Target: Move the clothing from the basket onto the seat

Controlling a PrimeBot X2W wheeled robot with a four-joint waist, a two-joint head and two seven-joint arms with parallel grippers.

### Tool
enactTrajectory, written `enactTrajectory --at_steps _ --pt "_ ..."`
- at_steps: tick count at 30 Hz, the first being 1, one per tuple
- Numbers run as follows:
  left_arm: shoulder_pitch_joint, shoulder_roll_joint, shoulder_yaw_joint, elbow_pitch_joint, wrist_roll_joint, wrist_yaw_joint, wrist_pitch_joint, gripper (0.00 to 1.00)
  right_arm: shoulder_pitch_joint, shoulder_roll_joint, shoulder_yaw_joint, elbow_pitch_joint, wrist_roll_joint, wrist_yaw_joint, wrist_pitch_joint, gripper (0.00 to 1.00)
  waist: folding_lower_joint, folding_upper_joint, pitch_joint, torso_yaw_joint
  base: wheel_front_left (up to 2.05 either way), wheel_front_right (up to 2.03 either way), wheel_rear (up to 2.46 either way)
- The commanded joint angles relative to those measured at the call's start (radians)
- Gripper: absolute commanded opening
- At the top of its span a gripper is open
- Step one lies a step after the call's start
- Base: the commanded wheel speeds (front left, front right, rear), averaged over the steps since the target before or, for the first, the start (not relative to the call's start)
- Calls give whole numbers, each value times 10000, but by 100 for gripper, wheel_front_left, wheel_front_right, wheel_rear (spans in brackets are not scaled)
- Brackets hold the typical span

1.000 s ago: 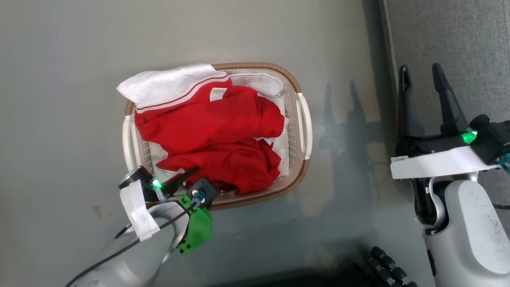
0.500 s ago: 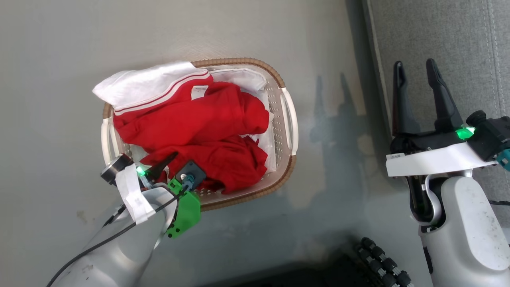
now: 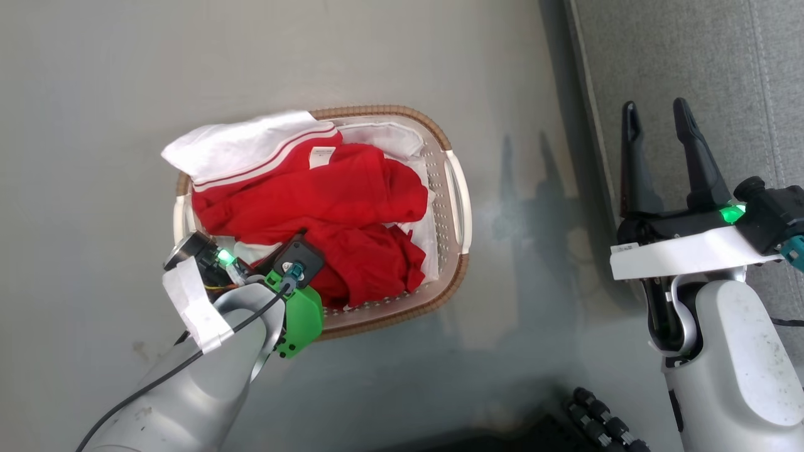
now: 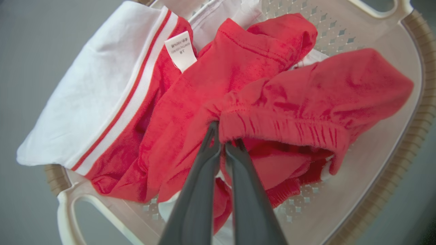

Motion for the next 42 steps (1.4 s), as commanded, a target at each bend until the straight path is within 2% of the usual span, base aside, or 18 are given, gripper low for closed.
enactTrajectory --at_steps 1,9,12,21,26,29,36,42 --pt "-112 -18 53 -37 -55 48 -155 0 125 -44 -41 58 -73 -3 -49 100 -1 0 -324 136 0 0 0" --pt "-200 -56 54 -358 -259 -202 -703 0 495 -44 -275 316 -395 -3 -49 100 -1 0 -1590 490 0 0 0" --pt "-16 93 -18 -723 -338 -447 -804 0 771 -44 -329 446 -588 -3 -49 100 -1 0 -2356 652 0 0 0" --pt "303 372 -101 -1859 -519 -697 -868 0 1737 -46 -498 752 -1036 -3 -49 100 -1 0 -4460 1126 0 0 0" --pt "-58 602 -266 -2837 -602 -876 -749 0 2220 -43 -410 878 -1123 -3 -48 100 -1 0 -5470 1308 0 0 0" --pt "-307 689 -188 -3496 -978 -961 -509 0 2405 -46 -336 935 -1131 -3 -49 100 -1 0 -5866 1343 0 0 0" --pt "-1408 1303 91 -5241 -1669 -1048 319 0 2695 -43 -196 984 -1130 -3 -49 100 -1 0 -6467 1330 0 0 0" --pt "-2128 1636 425 -5981 -2114 -1047 712 0 2760 -44 -3 1024 -1126 -3 -48 100 -1 0 -6685 1233 0 0 0"
